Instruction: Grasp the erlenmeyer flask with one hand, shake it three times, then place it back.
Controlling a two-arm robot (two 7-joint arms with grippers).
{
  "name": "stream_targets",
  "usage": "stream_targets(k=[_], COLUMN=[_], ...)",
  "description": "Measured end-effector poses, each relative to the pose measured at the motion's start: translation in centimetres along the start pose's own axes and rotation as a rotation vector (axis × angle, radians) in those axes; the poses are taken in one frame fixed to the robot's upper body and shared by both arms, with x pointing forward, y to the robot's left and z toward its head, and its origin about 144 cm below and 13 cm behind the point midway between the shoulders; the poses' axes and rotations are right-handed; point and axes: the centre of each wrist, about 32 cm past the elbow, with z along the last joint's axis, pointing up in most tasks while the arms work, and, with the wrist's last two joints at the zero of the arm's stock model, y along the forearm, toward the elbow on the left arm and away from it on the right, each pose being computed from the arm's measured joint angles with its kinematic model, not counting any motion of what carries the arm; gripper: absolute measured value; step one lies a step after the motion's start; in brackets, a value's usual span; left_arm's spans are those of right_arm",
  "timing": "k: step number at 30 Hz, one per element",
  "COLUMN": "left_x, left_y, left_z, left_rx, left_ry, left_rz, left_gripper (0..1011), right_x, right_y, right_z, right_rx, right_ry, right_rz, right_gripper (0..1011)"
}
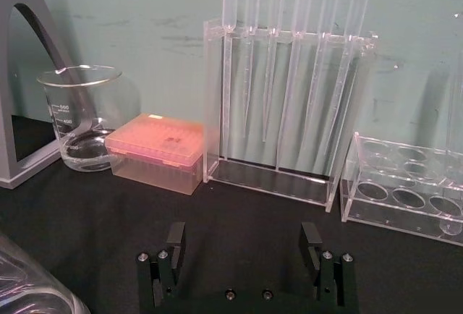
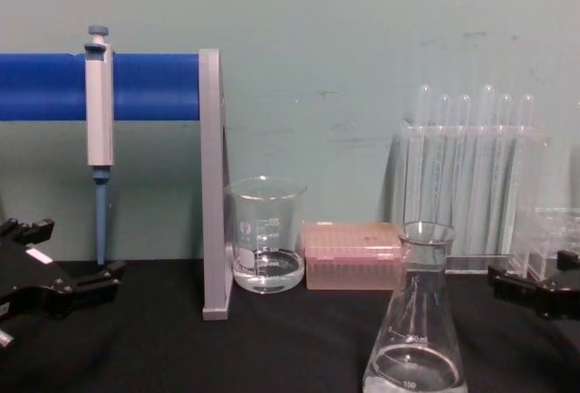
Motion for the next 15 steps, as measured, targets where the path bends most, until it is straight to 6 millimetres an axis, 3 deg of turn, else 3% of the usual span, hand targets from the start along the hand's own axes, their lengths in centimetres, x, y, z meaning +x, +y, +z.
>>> stream_targets(k=[15], left_x=[0.0], left_y=[0.0], left_z=[0.0], left_rx=[0.0], left_ry=[0.0], left_rz=[0.0], left_gripper=[1001], right_x=[-0.01], right_y=[0.01], right_z=[0.02], right_rx=[0.001], right_ry=[0.001], right_rz=[0.0], right_gripper=[1003])
